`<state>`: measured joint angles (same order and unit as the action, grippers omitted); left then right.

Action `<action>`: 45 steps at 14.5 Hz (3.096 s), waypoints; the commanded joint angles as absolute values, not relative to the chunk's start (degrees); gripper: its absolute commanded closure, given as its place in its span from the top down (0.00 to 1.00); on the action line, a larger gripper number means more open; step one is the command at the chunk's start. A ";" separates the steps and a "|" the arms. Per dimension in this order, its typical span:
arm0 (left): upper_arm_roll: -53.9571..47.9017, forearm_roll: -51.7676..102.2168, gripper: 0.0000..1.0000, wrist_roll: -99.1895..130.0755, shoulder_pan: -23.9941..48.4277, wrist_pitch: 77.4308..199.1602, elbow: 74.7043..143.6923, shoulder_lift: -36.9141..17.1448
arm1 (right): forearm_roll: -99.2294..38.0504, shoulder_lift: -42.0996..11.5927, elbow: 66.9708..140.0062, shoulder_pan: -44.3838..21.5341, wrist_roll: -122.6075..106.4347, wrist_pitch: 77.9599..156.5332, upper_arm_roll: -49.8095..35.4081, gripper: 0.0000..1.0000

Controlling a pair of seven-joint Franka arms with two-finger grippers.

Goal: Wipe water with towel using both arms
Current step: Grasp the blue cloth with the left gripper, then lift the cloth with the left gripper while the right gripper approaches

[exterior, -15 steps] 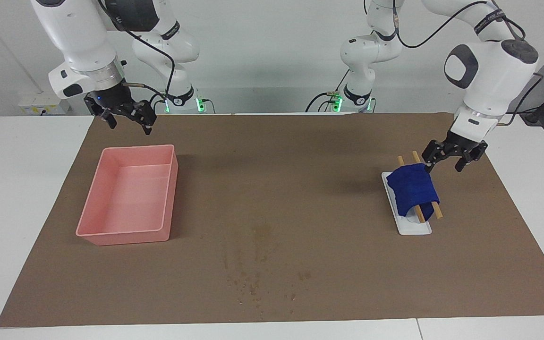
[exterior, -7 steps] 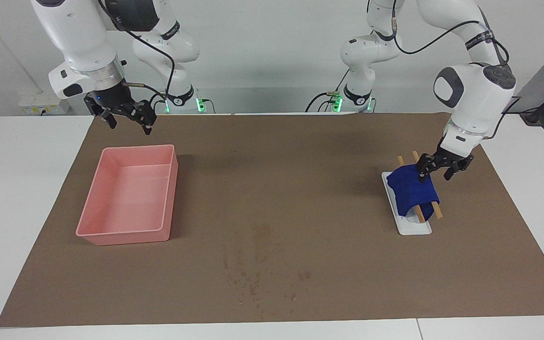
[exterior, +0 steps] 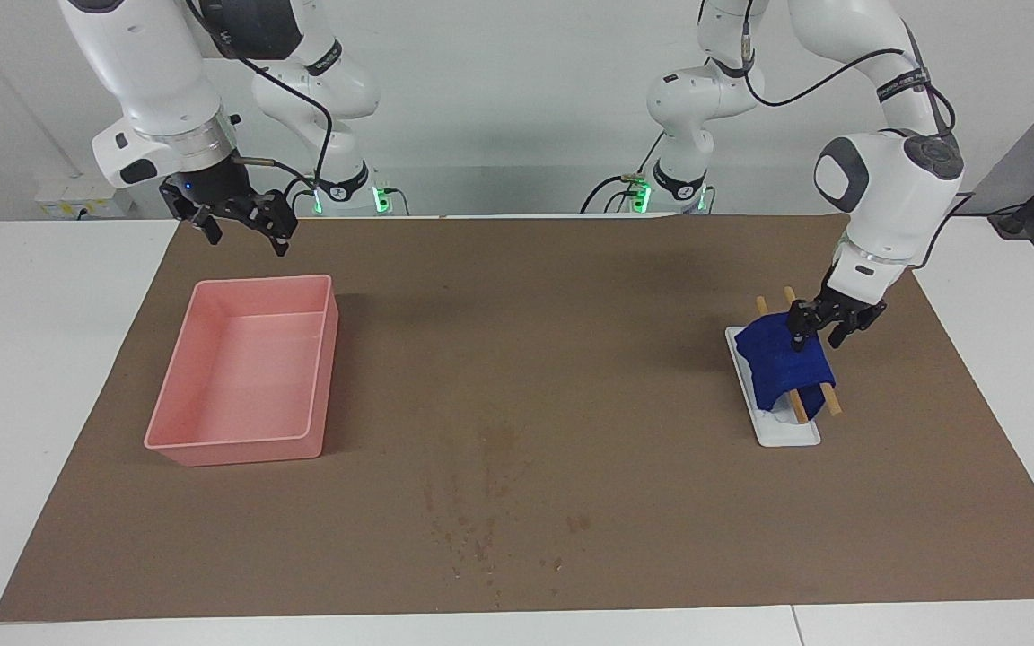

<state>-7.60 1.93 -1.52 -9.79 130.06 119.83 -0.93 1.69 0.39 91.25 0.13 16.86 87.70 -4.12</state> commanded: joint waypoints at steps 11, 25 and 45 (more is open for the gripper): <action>-7.56 9.27 0.00 -0.44 -10.28 115.95 110.15 0.17 | 0.97 0.88 91.67 0.44 15.47 87.45 -4.13 1.00; -16.70 40.33 0.00 54.90 -5.28 113.36 103.01 2.37 | 0.97 0.88 91.67 0.44 15.47 87.45 -4.13 1.00; -16.70 55.46 0.00 79.98 5.54 130.96 105.82 2.37 | 0.97 0.88 91.67 0.53 15.55 87.19 -4.04 1.00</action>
